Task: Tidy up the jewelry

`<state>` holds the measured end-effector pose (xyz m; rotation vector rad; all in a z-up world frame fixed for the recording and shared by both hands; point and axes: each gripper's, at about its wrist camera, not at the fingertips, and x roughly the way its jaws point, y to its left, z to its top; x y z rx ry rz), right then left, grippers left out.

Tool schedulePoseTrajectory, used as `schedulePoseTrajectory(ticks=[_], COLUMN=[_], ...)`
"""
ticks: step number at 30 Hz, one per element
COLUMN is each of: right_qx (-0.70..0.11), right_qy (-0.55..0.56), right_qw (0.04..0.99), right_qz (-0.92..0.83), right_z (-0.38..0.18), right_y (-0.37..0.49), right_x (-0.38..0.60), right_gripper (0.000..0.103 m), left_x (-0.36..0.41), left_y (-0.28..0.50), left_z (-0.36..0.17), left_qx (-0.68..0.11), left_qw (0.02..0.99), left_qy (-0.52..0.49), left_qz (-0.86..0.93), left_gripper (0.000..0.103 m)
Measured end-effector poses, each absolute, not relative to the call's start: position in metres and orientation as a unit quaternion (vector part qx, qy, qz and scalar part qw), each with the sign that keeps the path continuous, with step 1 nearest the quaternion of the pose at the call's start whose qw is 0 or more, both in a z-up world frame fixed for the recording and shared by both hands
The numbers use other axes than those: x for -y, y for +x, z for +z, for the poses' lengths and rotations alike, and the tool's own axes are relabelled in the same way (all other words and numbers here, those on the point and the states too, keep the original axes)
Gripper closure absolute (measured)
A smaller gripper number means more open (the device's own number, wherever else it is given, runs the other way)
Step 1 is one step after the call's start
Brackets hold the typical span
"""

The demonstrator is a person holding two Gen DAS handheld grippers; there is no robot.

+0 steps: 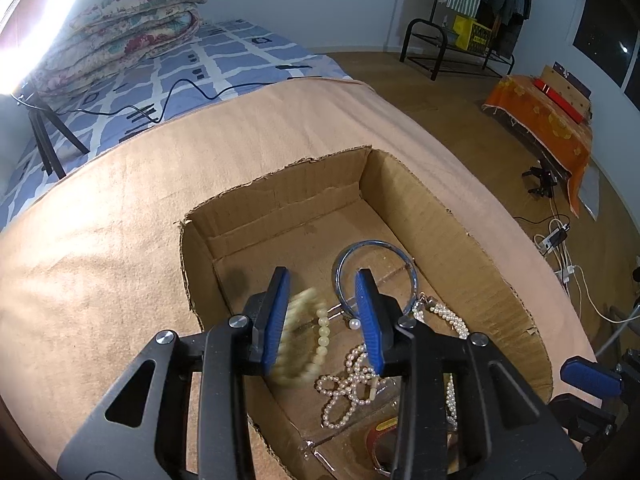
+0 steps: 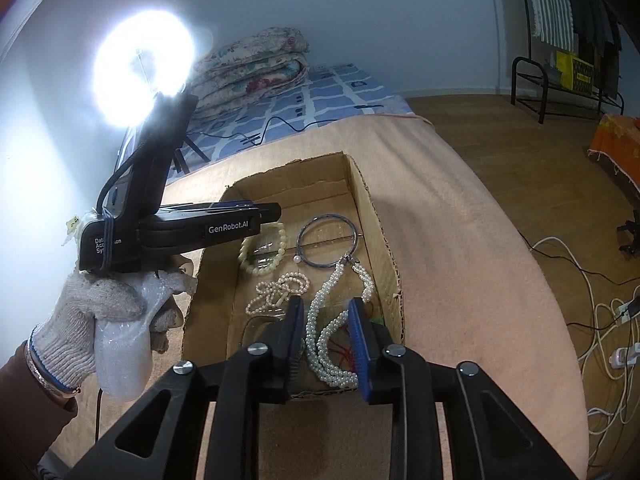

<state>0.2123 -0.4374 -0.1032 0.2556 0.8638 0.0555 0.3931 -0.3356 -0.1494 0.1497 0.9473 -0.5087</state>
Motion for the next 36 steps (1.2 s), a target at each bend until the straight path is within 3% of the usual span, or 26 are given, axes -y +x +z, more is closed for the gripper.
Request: schedulePoseTrajectory(ticks=[3,5,7,13,17,30,36], right_qx=[-0.415,-0.415,-0.412,-0.402,-0.394,-0.347,-0.323], right_qy=[0.121,0.118,0.116,0.108,0.104,0.056,0.025], right_qw=[0.901,0.902,0.904,0.909,0.913,0.935,0.943], right_qz=[0.026,0.021,0.017,0.008,0.001,-0.051,-0.072], right_z=[-0.102,-0.1,-0.098,-0.089,-0.078,-0.024,0.003], right_y=[0.211,0.21,0.208,0.201,0.194,0.155,0.137], right_x=[0.436,0.436,0.435,0.433,0.43,0.417,0.407], right_gripper=[0.073,0.066,0.053,0.032,0.025,0.005,0.002], left_x=[0.334,0.333,0.33,0.323,0.317,0.279,0.256], left_y=[0.391,0.388,0.383,0.37,0.36,0.316,0.293], left_z=[-0.147,-0.144,-0.14,-0.125,-0.111,-0.061,-0.038], left_qx=[-0.448,-0.446,-0.441,-0.435,-0.425,-0.397,-0.385], left_qw=[0.858,0.859,0.862,0.866,0.872,0.89,0.897], left_qy=[0.071,0.071,0.07,0.067,0.066,0.051,0.04], left_qz=[-0.242,-0.241,-0.24,-0.237,-0.233,-0.22,-0.214], left_gripper=[0.069,0.058,0.052,0.052,0.043,0.038,0.038])
